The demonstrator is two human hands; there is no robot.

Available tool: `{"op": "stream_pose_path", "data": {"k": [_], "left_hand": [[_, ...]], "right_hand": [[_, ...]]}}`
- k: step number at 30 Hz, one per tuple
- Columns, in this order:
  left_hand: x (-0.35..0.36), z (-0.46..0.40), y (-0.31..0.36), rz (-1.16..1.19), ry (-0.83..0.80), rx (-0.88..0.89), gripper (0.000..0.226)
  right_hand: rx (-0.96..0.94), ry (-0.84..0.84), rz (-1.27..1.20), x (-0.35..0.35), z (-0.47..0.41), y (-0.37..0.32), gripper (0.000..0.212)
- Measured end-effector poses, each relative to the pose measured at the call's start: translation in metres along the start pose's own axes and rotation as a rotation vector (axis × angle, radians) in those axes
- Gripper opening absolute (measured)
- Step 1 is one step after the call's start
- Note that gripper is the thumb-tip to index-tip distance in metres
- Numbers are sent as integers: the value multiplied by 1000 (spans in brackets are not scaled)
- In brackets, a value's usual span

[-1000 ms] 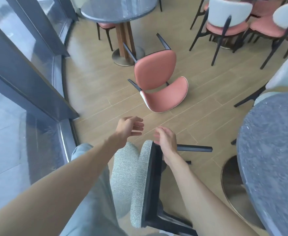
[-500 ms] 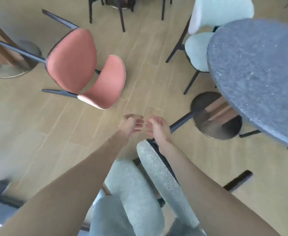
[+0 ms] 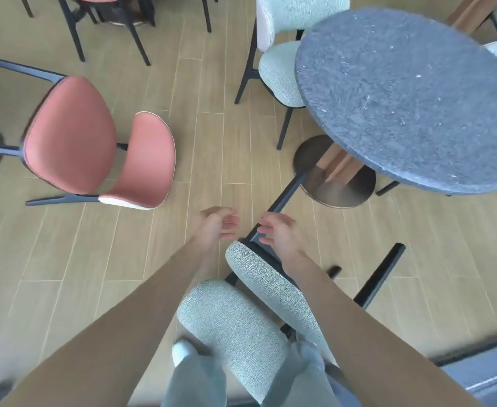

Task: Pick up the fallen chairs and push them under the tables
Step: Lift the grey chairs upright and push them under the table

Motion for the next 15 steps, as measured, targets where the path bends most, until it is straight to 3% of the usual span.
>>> {"op": "stream_pose_path", "data": {"k": [6,10,15], "left_hand": [[32,1,-7,75,27,-6,14],[15,-21,7,0,-33,57,24],[-32,-55,23,-131,-237,70,22]], "right_hand": [[35,-58,-37,-4,-18,2,17],[40,-12,-10,16,-21,7,23],[38,219,-4,48,-7,7,14]]}}
Point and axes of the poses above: each hand's wrist, its own z-axis away from the middle knuckle, its own x-axis out of the palm, y = z × x, the point moved 4 cm from there along -z, towards the middle knuckle, and after that the axes turned 13 degrees about -x, right-handed, at the moved point
